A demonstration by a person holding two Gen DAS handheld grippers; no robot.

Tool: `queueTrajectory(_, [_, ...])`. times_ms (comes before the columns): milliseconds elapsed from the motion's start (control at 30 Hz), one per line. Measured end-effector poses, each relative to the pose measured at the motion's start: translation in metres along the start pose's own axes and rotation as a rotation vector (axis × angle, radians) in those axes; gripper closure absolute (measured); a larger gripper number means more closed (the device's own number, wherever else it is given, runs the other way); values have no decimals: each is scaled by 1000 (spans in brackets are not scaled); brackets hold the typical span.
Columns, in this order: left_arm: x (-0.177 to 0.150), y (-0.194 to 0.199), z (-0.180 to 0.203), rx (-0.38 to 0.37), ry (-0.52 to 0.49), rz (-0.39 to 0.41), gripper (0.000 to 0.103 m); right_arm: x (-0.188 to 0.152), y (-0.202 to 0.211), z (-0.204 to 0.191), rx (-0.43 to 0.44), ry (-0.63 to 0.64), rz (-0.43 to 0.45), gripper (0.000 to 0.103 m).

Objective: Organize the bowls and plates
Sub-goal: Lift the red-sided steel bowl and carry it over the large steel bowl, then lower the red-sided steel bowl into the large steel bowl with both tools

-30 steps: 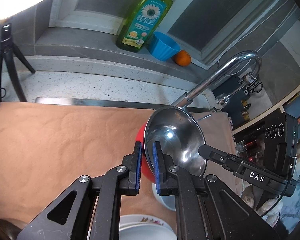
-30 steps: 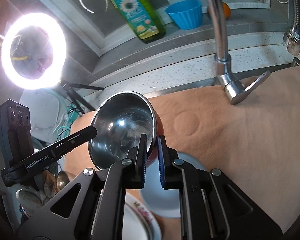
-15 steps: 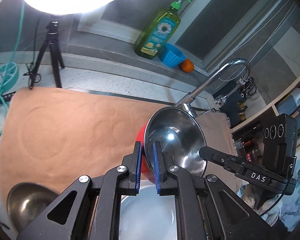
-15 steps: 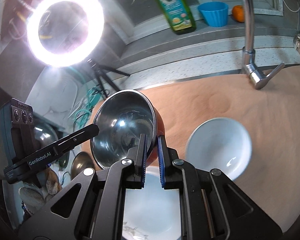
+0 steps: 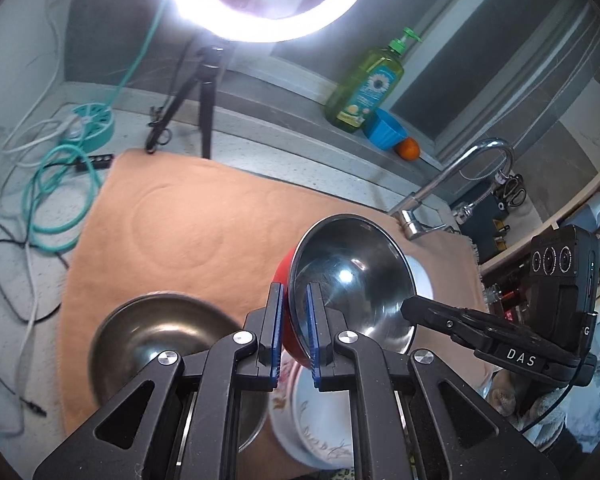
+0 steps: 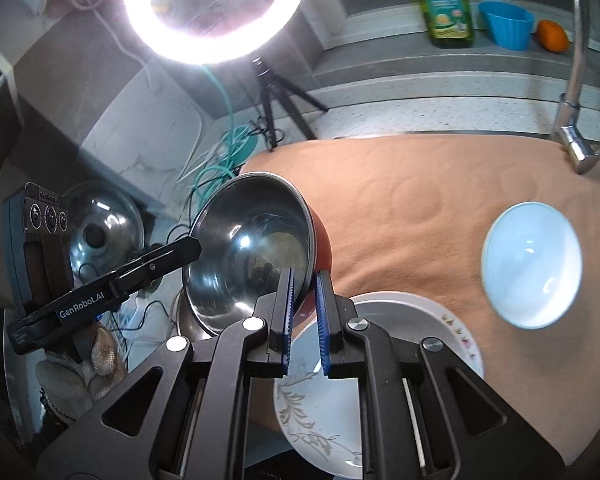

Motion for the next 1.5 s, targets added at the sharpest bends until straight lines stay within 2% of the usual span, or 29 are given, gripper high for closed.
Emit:
queueTrajectory(400, [-14,28,-61,68,116,32,94,-3,-49,-57,49,121,-102,92])
queueTrajectory(667, [-21,31,-85,116,147,28,94,-10,-82,-73,56,167,-179,92])
queueTrajectory(1033, [-27,16,-103,168,147,-23,94,-15,-108,-78,32,201,-245,92])
queueTrajectory(1500, [-29,8,-106,208,128,-63,94,-15,-123,-82,0,243,-303,92])
Point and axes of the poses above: each gripper's, at about its wrist camera, not at the fingertips, and y roughly against the way its jaws point, z to its right, x to its top, the point moved 2 cm from there along -y, roughly the way its jaws point, and after that the axes turned 13 degrees about y, right-handed, at the moved point
